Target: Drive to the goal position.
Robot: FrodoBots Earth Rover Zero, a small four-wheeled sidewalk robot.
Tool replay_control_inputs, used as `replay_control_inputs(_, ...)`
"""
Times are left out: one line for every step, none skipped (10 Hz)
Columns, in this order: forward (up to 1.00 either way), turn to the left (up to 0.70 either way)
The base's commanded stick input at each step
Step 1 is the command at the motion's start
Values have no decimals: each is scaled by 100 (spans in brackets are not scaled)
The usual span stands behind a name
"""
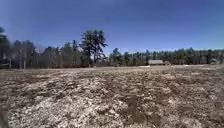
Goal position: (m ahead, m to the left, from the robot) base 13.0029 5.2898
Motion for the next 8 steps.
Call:
replay_control_inputs(70,0)
replay_control_inputs(70,0)
replay_control_inputs(70,0)
replay_control_inputs(70,0)
replay_control_inputs(70,0)
replay_control_inputs(70,0)
replay_control_inputs(70,0)
replay_control_inputs(70,0)
